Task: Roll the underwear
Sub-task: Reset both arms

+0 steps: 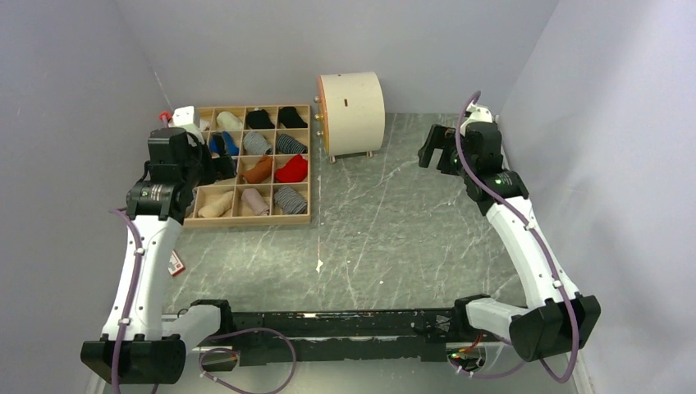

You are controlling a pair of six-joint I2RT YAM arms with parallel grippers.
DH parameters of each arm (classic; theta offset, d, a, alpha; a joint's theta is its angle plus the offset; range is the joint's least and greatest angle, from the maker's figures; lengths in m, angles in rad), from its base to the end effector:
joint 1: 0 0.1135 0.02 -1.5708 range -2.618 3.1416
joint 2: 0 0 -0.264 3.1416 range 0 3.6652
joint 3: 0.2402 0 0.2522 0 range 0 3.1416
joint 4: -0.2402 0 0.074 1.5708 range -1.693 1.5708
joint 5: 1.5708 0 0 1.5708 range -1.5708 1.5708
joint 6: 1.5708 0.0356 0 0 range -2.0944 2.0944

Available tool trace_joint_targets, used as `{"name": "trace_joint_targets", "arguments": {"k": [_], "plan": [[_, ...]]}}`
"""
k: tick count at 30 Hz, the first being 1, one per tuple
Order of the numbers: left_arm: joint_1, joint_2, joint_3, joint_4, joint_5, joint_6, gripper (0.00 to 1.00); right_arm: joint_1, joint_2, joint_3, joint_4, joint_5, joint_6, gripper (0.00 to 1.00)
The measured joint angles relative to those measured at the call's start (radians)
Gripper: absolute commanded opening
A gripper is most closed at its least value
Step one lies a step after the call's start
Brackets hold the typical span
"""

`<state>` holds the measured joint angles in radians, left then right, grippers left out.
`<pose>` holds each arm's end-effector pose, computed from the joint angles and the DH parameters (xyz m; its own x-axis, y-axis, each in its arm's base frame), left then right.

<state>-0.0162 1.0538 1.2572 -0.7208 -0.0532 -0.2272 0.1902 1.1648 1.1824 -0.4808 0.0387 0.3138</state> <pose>0.2125 -0.0016 0.3971 -0.4751 -0.2173 -0.8527 -0.1406 0.9753 -0.1701 0.2532 0.0474 0.3714 -0.4651 0.2246 -0.8563 -0.0119 0.9656 0.2597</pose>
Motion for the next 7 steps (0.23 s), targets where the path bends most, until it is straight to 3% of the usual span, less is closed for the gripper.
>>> {"name": "trace_joint_targets", "arguments": {"k": [7], "plan": [[0.0,-0.002,0.0,-0.002,0.042,-0.014,0.97,0.001,-0.035,0.0,-0.027,0.004,-0.019,1.0]]}}
